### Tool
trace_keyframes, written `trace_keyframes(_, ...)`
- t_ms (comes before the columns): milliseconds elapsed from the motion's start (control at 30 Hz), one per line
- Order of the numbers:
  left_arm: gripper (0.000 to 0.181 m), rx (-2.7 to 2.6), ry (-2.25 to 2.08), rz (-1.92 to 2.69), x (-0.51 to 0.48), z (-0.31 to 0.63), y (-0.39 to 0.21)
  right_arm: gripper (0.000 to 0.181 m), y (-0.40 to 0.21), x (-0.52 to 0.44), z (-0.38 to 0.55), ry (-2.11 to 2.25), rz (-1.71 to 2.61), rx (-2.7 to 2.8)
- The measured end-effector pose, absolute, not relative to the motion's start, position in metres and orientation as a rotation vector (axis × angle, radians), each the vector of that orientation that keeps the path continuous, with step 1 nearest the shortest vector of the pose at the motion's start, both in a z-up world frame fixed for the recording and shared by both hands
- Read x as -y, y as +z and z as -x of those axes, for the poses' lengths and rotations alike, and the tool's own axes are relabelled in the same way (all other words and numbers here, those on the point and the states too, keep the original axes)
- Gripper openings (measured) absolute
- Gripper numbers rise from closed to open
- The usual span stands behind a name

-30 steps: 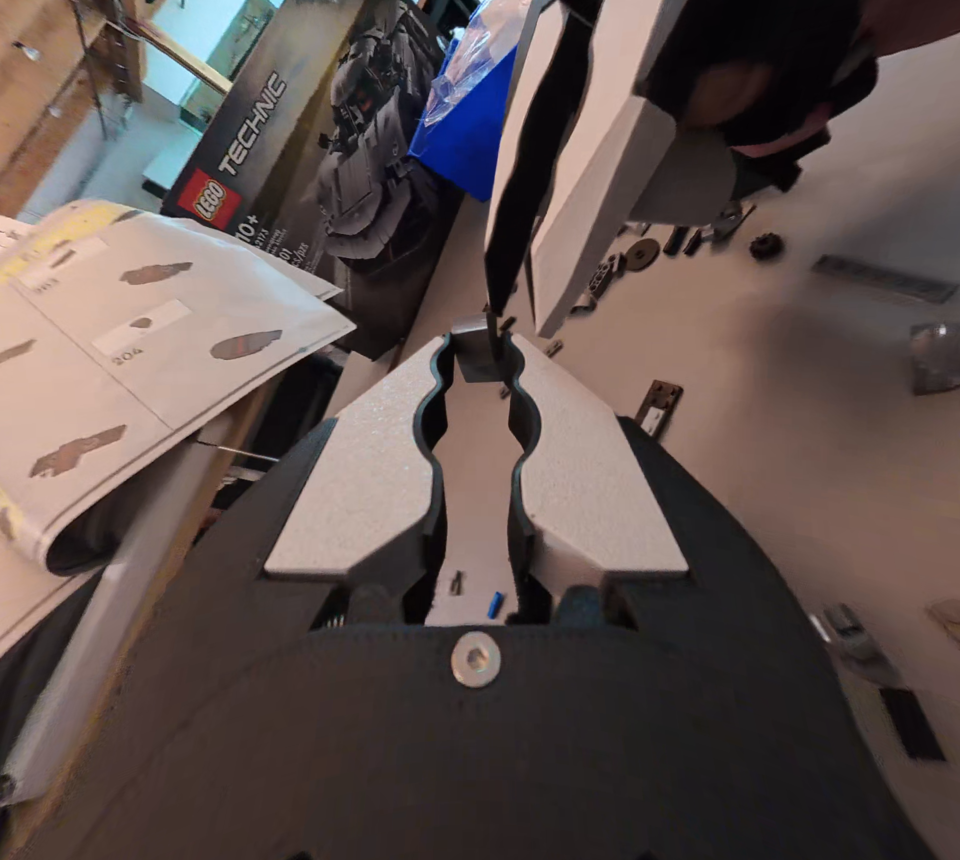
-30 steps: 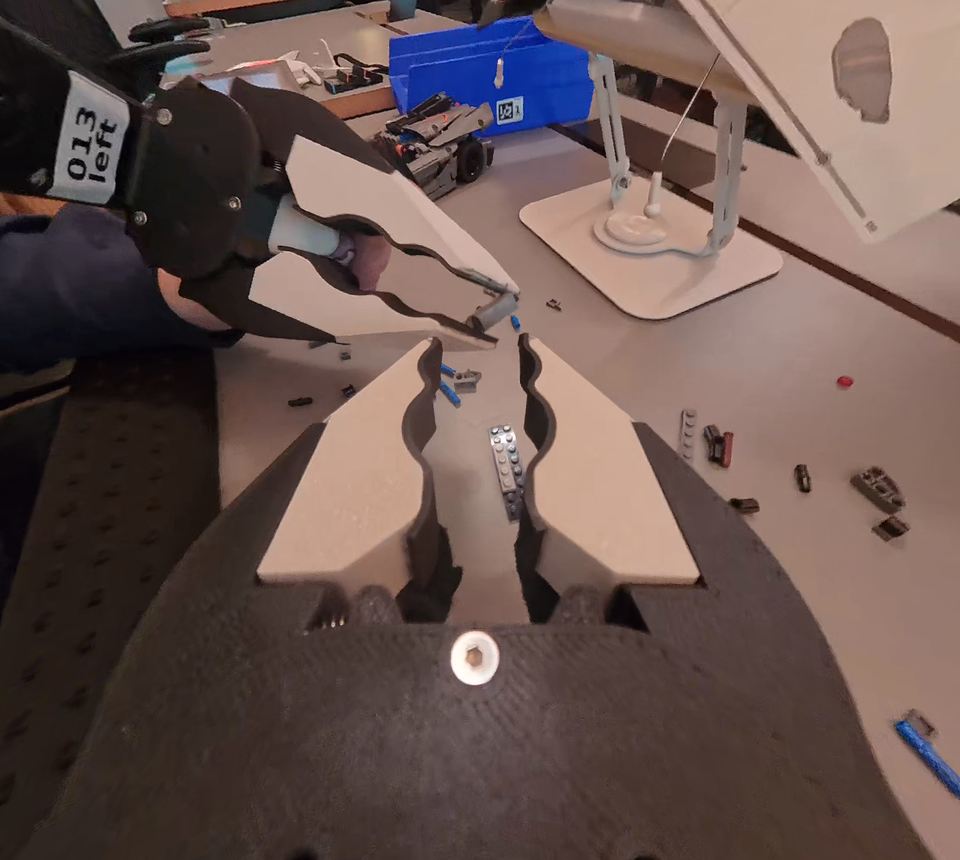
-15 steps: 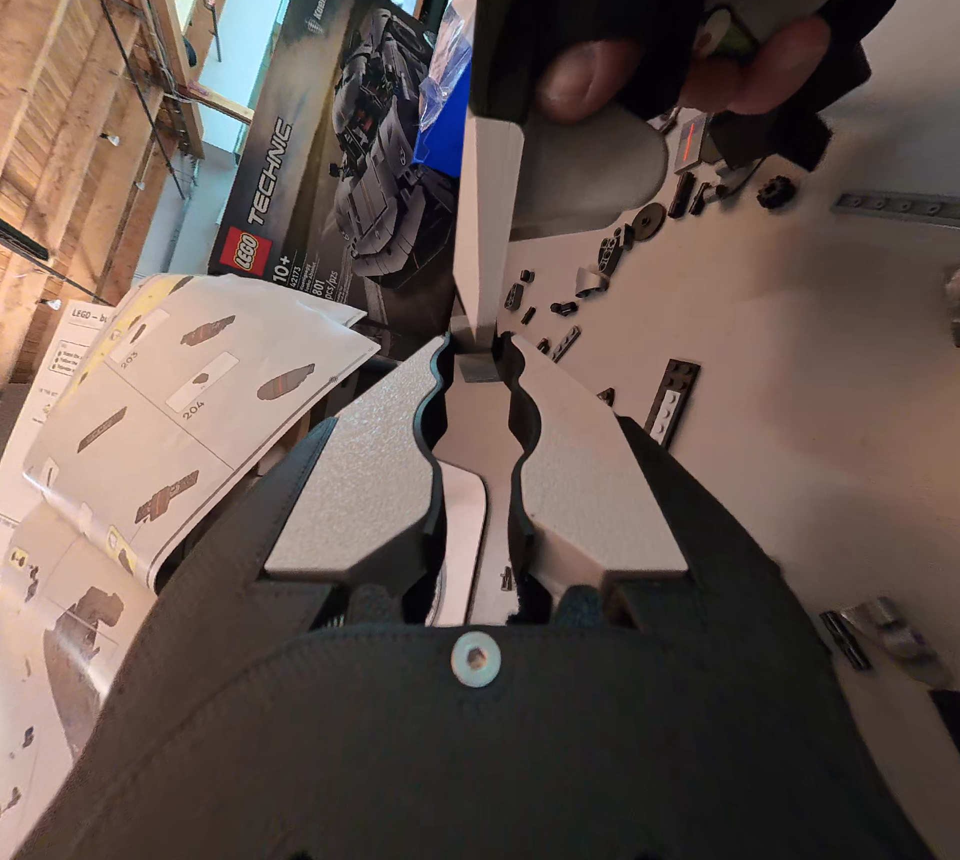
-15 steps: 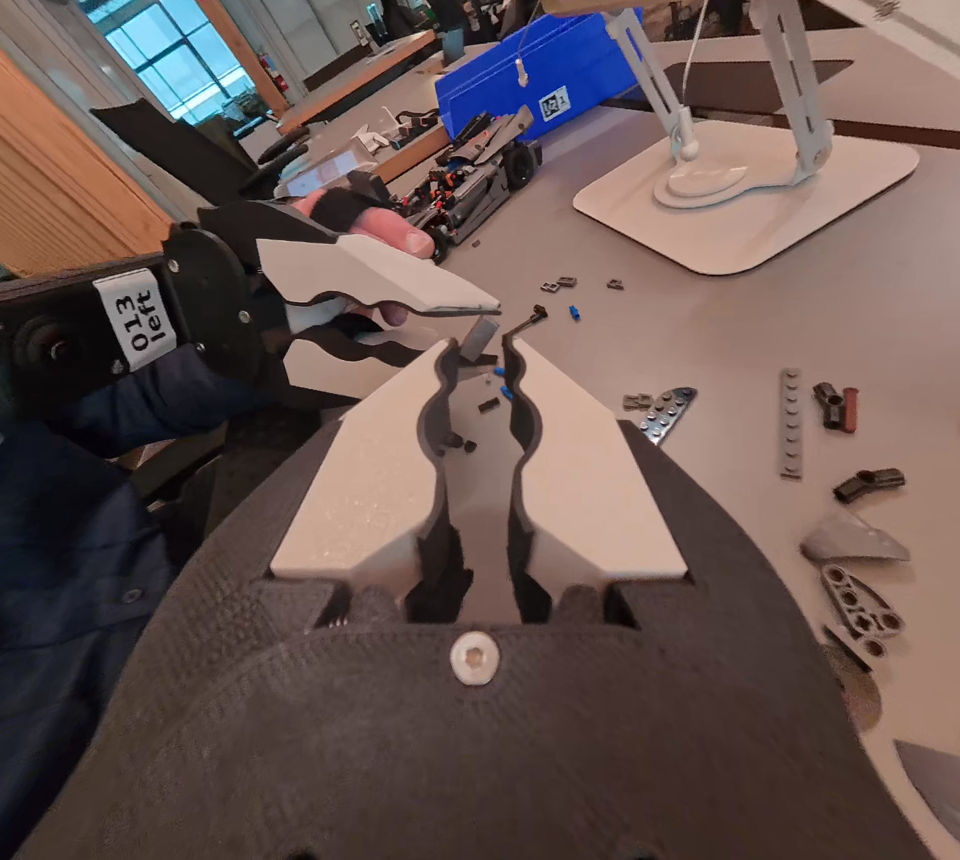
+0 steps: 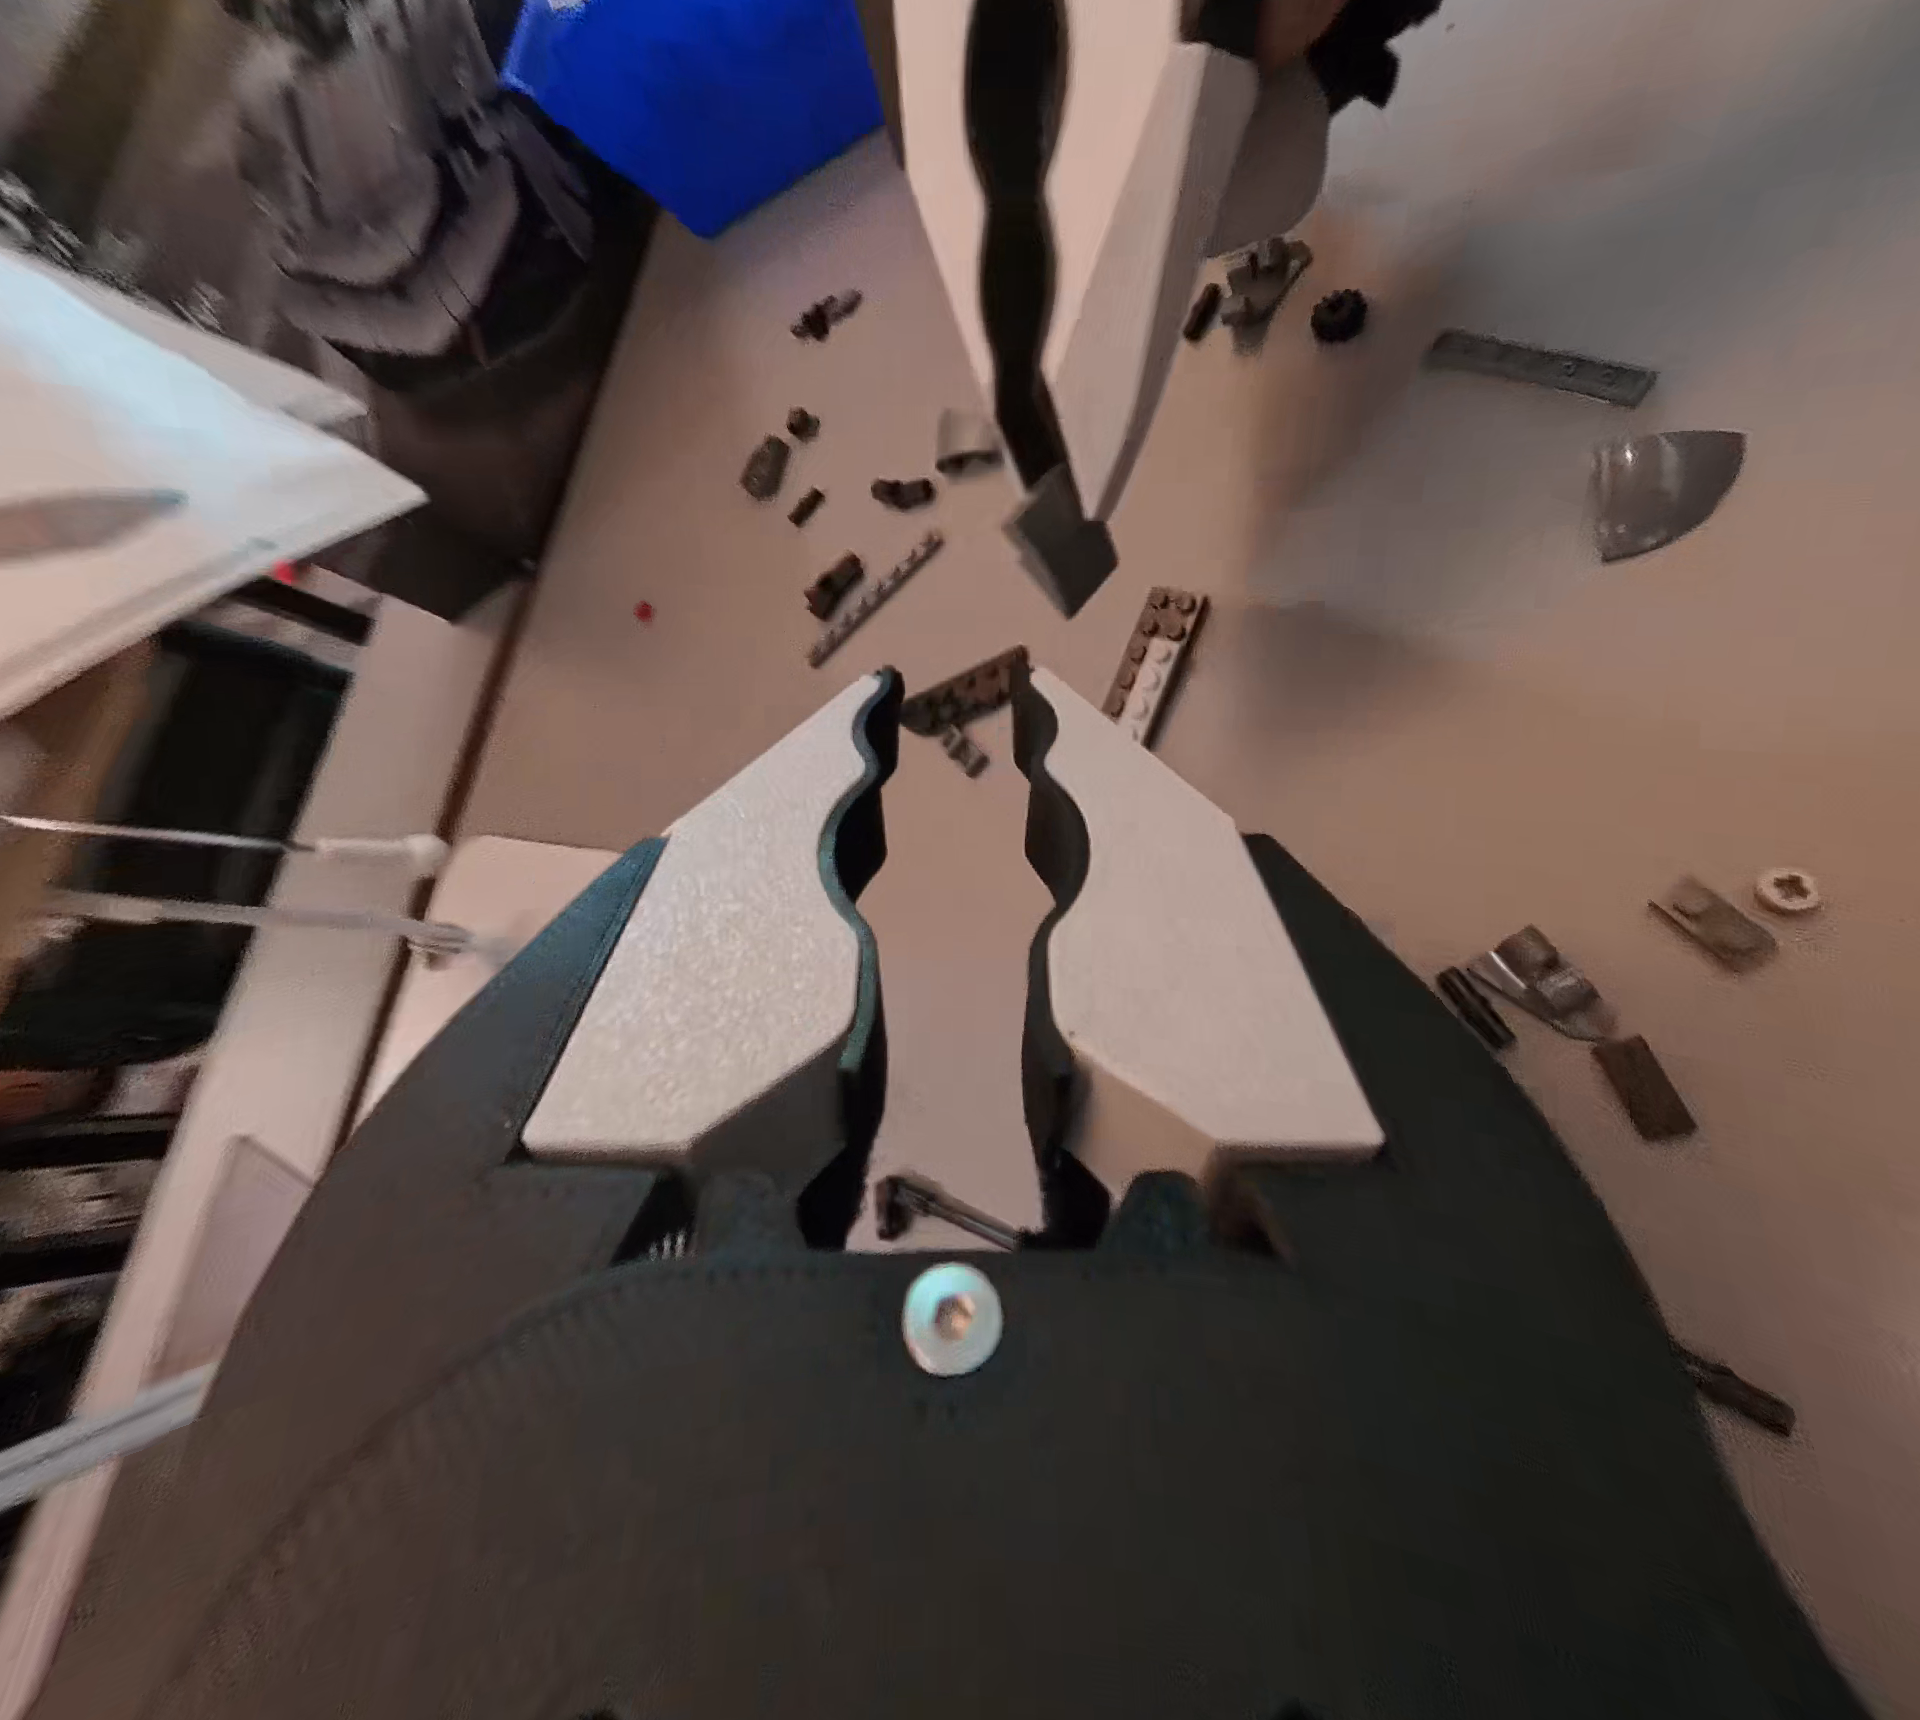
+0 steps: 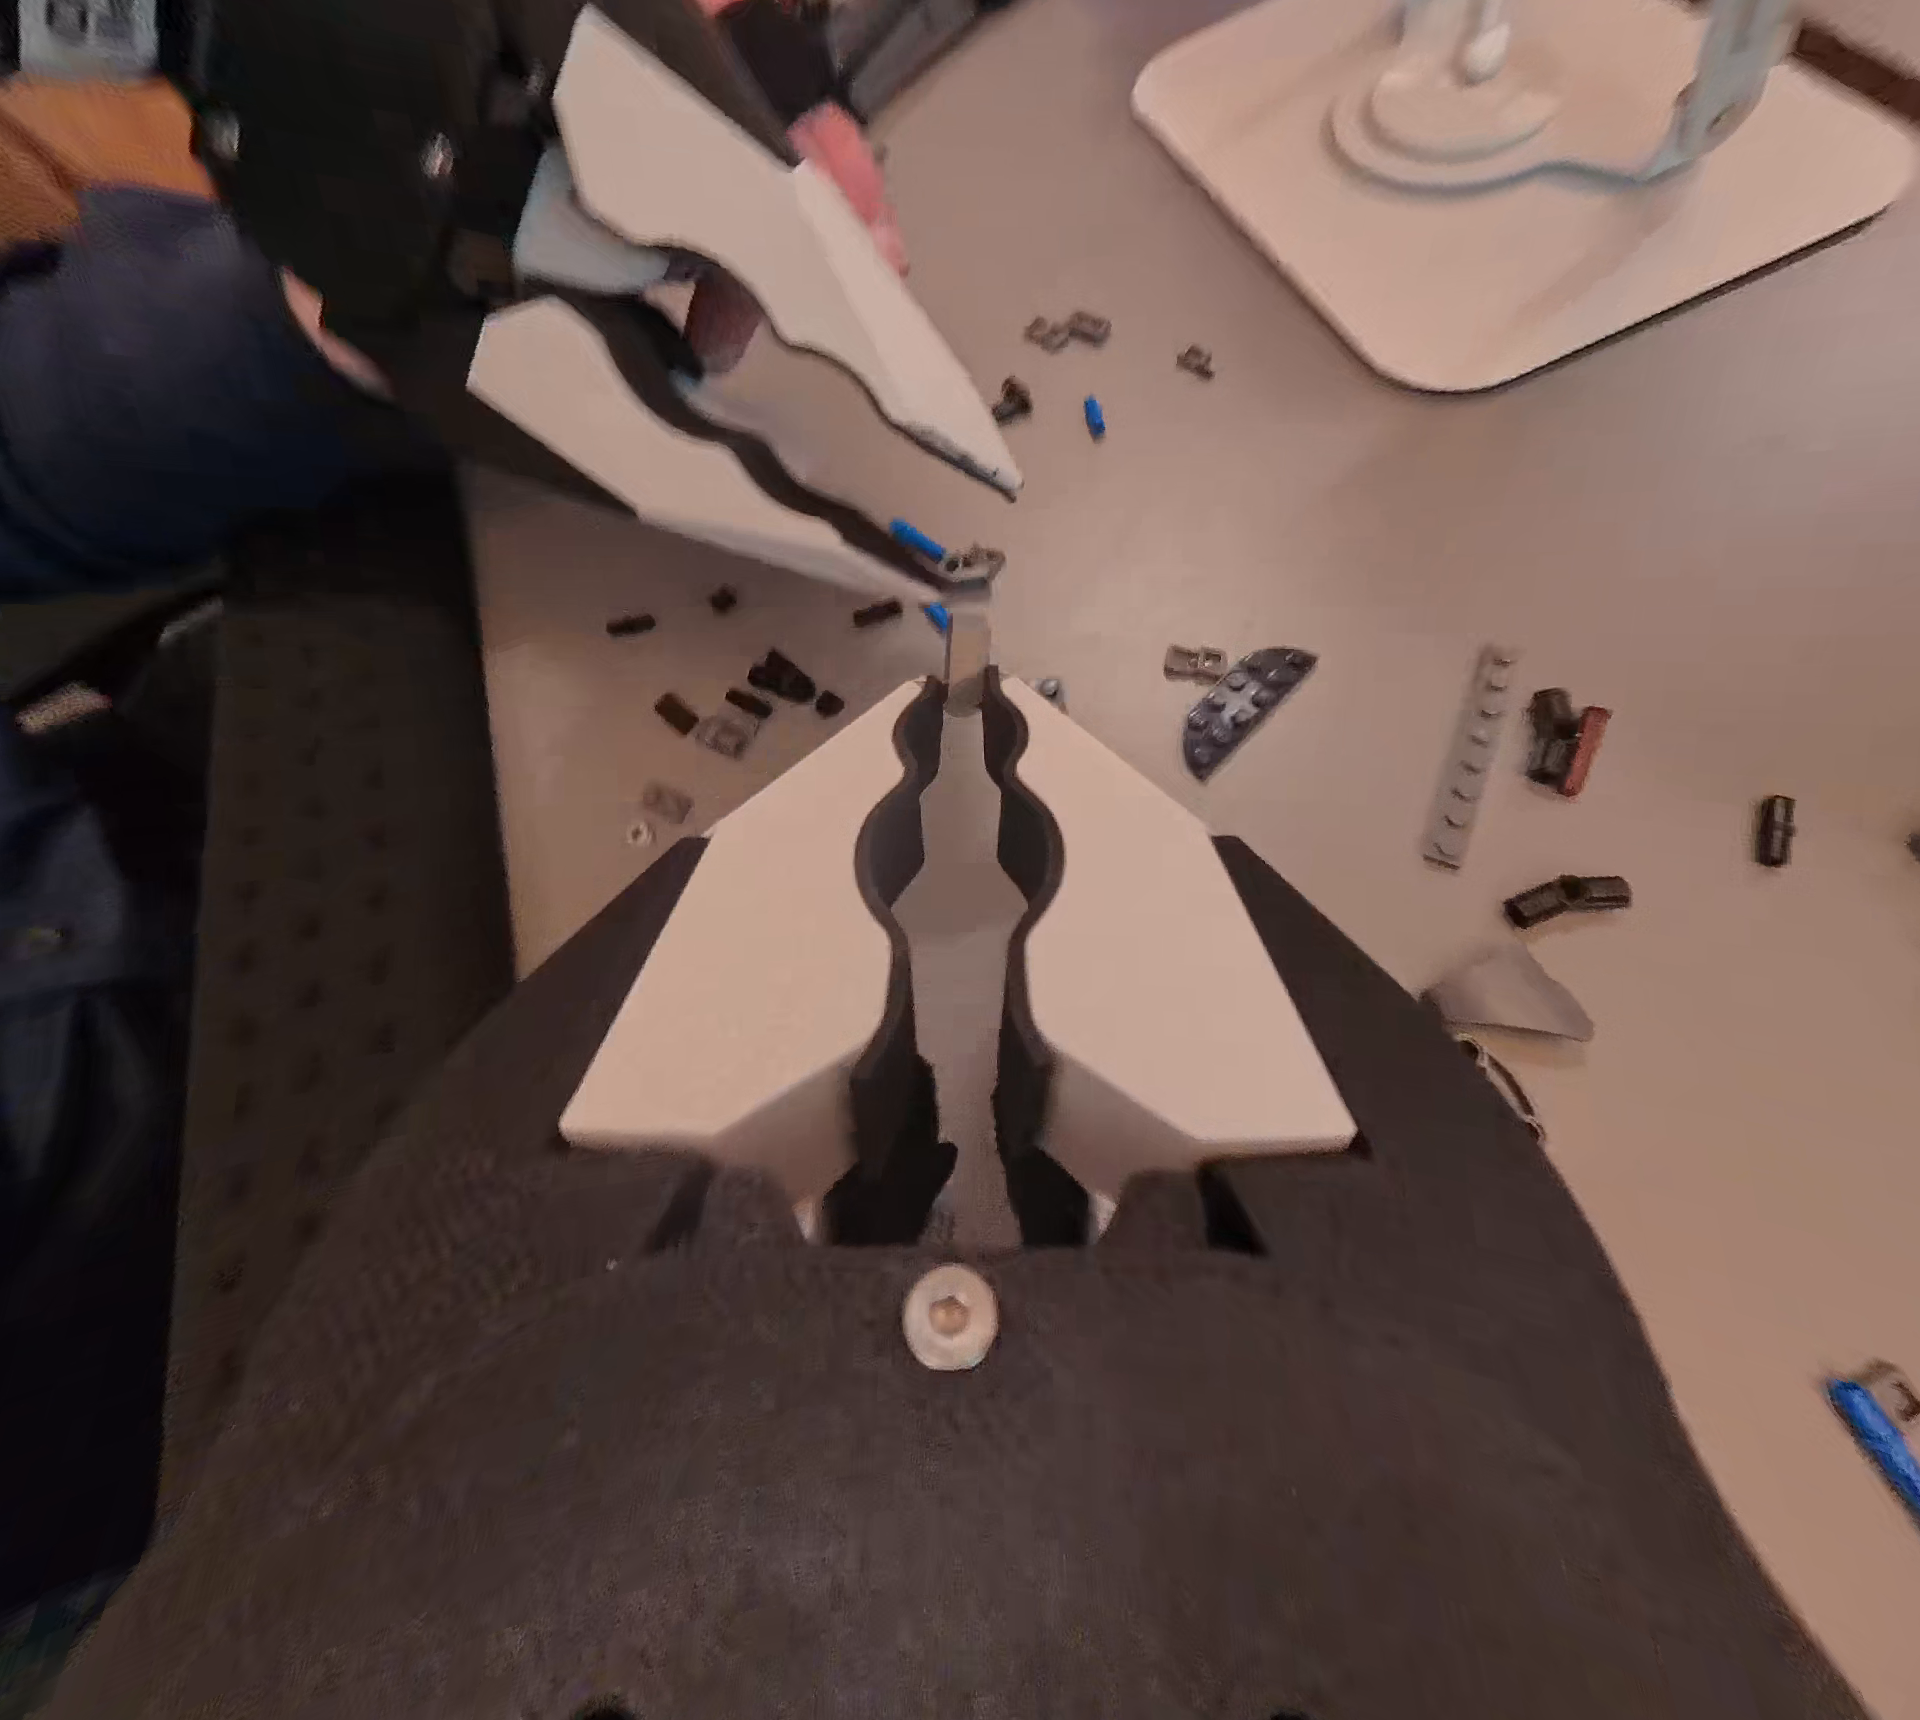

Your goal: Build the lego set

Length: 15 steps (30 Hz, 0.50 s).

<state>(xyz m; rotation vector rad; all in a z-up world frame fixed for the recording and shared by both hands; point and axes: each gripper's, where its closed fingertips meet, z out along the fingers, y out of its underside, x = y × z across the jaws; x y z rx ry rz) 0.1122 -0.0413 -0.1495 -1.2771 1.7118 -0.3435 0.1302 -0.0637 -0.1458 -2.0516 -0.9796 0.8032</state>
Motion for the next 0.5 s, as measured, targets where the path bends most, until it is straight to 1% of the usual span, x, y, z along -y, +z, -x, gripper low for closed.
trace_keyframes(100,0.018,-1.738,-0.444,1.388,0.038,-0.109,-0.167,0.006,-0.168,0.069,-0.125,0.806,2.164,1.154)
trace_keyframes(267,0.017,-1.853,-0.428,1.436,0.045,-0.115,-0.197,0.006,-0.199,0.079,-0.118,0.835,2.295,1.421)
trace_keyframes(500,0.014,-1.909,-0.405,1.483,0.046,-0.116,-0.215,0.006,-0.213,0.073,-0.123,0.794,2.349,1.451)
